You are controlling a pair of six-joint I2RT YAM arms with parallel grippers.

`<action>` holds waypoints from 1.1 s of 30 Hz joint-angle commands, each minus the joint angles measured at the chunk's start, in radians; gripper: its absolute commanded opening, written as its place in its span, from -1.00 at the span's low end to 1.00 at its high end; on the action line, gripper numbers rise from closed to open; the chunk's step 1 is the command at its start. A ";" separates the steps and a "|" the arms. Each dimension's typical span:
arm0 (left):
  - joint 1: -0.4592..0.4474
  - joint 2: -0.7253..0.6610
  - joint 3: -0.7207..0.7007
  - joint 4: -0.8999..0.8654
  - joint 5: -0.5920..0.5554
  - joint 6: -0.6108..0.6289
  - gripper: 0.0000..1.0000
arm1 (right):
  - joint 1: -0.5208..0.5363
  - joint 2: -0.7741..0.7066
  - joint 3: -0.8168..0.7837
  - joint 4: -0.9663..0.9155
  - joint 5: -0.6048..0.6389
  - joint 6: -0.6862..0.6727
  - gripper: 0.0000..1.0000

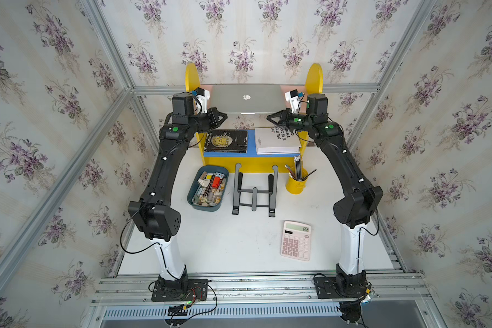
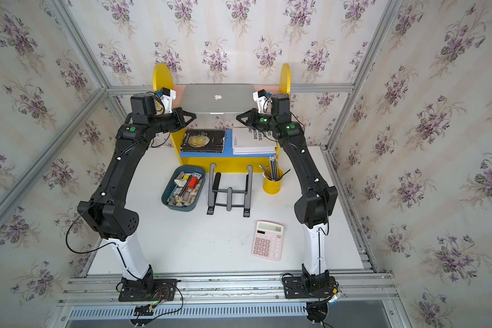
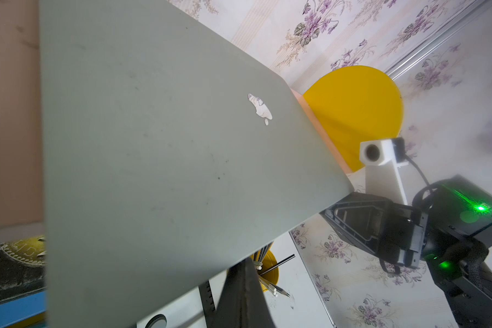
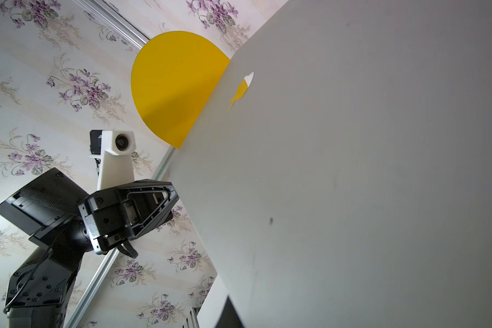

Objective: Close the laptop lid and set it aside
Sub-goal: Place the laptop on the shelf.

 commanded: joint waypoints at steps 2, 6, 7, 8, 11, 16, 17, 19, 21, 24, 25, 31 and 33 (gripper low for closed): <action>0.005 0.027 0.045 0.003 0.015 0.015 -1.00 | -0.007 0.012 0.014 0.081 -0.028 0.037 -0.82; 0.010 0.053 0.082 0.000 0.022 0.010 -1.00 | -0.018 0.026 0.019 0.123 -0.050 0.075 -0.82; 0.011 0.062 0.093 -0.005 0.023 0.010 -1.00 | -0.021 0.031 0.019 0.136 -0.056 0.089 -0.81; 0.012 0.069 0.107 -0.007 0.025 0.010 -1.00 | -0.025 0.035 0.019 0.151 -0.062 0.101 -0.81; 0.017 0.092 0.135 -0.015 0.030 0.008 -1.00 | -0.032 0.047 0.026 0.182 -0.073 0.131 -0.82; 0.022 0.116 0.162 -0.015 0.034 0.003 -1.00 | -0.038 0.067 0.045 0.214 -0.086 0.155 -0.81; 0.022 0.122 0.171 -0.015 0.036 0.001 -1.00 | -0.038 0.070 0.046 0.221 -0.089 0.160 -0.81; 0.024 0.134 0.185 -0.017 0.037 0.001 -1.00 | -0.042 0.076 0.046 0.231 -0.092 0.167 -0.81; 0.026 0.147 0.204 -0.022 0.038 -0.002 -1.00 | -0.043 0.079 0.046 0.239 -0.095 0.172 -0.80; 0.030 0.163 0.224 -0.025 0.036 -0.006 -1.00 | -0.046 0.085 0.046 0.250 -0.100 0.177 -0.79; 0.030 0.168 0.232 -0.025 0.035 -0.007 -1.00 | -0.047 0.086 0.047 0.252 -0.102 0.179 -0.79; 0.033 0.187 0.256 -0.024 0.037 -0.018 -1.00 | -0.056 0.090 0.047 0.258 -0.111 0.185 -0.75; 0.033 0.184 0.255 -0.022 0.039 -0.022 -1.00 | -0.056 0.089 0.046 0.254 -0.114 0.185 -0.72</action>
